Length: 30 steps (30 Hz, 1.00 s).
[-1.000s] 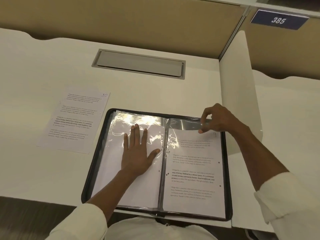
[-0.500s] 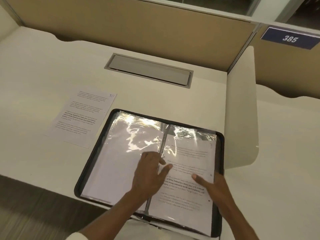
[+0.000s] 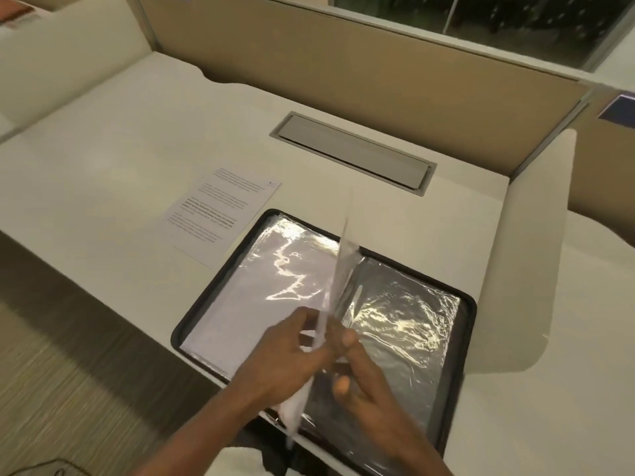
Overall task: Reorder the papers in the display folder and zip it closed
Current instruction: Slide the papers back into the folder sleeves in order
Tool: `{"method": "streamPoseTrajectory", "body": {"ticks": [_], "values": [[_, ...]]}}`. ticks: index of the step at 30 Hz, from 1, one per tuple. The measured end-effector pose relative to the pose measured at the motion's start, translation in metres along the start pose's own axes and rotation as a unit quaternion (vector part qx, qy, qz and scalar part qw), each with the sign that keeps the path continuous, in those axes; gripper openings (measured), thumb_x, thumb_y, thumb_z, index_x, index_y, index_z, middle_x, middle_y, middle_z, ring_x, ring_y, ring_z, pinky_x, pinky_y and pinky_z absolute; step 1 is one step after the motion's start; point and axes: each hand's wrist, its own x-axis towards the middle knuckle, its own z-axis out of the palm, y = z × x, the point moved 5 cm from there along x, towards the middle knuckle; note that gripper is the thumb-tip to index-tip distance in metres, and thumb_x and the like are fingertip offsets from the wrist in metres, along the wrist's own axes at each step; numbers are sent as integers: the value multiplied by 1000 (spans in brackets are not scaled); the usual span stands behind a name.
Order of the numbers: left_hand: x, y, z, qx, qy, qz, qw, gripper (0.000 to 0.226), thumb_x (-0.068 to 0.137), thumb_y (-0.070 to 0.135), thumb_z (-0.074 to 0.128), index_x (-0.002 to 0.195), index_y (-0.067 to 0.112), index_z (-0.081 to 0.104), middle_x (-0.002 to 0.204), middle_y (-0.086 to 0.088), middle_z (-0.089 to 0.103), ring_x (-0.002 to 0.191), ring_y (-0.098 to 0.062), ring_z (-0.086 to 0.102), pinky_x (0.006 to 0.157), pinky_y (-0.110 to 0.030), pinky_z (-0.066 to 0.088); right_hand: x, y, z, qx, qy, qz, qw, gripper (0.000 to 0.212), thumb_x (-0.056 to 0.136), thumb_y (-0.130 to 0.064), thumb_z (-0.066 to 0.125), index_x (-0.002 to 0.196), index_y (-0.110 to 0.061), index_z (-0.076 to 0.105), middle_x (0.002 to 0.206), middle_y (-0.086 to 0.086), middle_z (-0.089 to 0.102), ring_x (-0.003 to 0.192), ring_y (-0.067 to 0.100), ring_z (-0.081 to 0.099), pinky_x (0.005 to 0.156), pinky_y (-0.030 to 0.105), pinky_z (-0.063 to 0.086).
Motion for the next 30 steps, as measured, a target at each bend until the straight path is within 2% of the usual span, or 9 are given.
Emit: {"method": "streamPoseTrajectory", "body": {"ticks": [2, 5, 10, 13, 16, 19, 23, 26, 30], "values": [[-2, 2, -30, 37, 34, -21, 999, 47, 84, 71, 74, 118, 40, 67, 115, 22, 72, 103, 3, 68, 86, -23, 55, 15, -4, 9, -79, -19, -7, 997, 91, 82, -90, 49, 161, -51, 25, 171, -23, 18, 158, 9, 21, 119, 47, 40], [5, -14, -80, 126, 138, -56, 981, 14, 98, 43, 72, 106, 32, 76, 96, 11, 76, 88, -8, 71, 85, -39, 61, 41, 1, 25, -228, -51, -40, 971, 86, 86, -92, 35, 161, -57, 15, 171, -30, 5, 159, 2, 8, 124, 52, 31], [21, -61, -129, 266, 265, -134, 917, 23, 102, 39, 70, 114, 21, 76, 86, 9, 66, 70, -6, 58, 55, -24, 41, 73, 31, 52, -321, -99, 19, 942, 92, 84, -97, 26, 163, -54, 7, 171, -27, -5, 158, 1, -4, 129, 51, 16], [31, -89, -132, 288, 277, -153, 904, 23, 101, 41, 71, 112, 22, 76, 81, 11, 63, 67, -7, 58, 55, -24, 41, 87, 50, 59, -400, -97, 30, 911, 100, 84, -97, 18, 166, -41, 13, 174, -19, -6, 159, 6, -4, 130, 50, 13], [41, -113, -135, 287, 274, -165, 903, 24, 100, 44, 71, 109, 22, 74, 82, 9, 65, 69, -9, 61, 60, -26, 46, 97, 64, 61, -441, -68, 35, 894, 109, 80, -99, 12, 161, -31, 35, 175, -12, 5, 159, 13, 4, 128, 47, 18], [51, -131, -143, 287, 264, -165, 906, 26, 98, 49, 72, 97, 23, 70, 79, 9, 66, 68, -9, 63, 60, -26, 50, 103, 72, 60, -475, -31, -11, 879, 84, 88, -86, 37, 142, -26, 59, 169, -5, 28, 153, 20, 25, 116, 47, 35], [70, -147, -161, 316, 205, -158, 913, 40, 92, 61, 73, 79, 26, 59, 74, 10, 64, 64, -6, 61, 55, -23, 43, 120, 72, 59, -511, 3, -27, 859, 49, 85, -64, 58, 122, -33, 65, 152, -12, 43, 139, 15, 39, 101, 40, 48], [85, -151, -186, 345, 174, -143, 911, 41, 95, 60, 69, 79, 23, 62, 75, 11, 65, 65, -5, 60, 59, -27, 53, 146, 62, 58, -438, 53, 37, 897, 30, 89, -56, 71, 112, -38, 64, 124, -23, 48, 116, 1, 46, 89, 27, 50], [112, -146, -245, 305, 217, -103, 921, 38, 95, 57, 71, 76, 25, 63, 68, 12, 65, 62, -6, 61, 54, -26, 50, 192, 39, 66, -291, 160, 95, 939, 19, 86, -39, 84, 100, -36, 71, 100, -16, 68, 90, 1, 65, 84, 28, 55]]}}
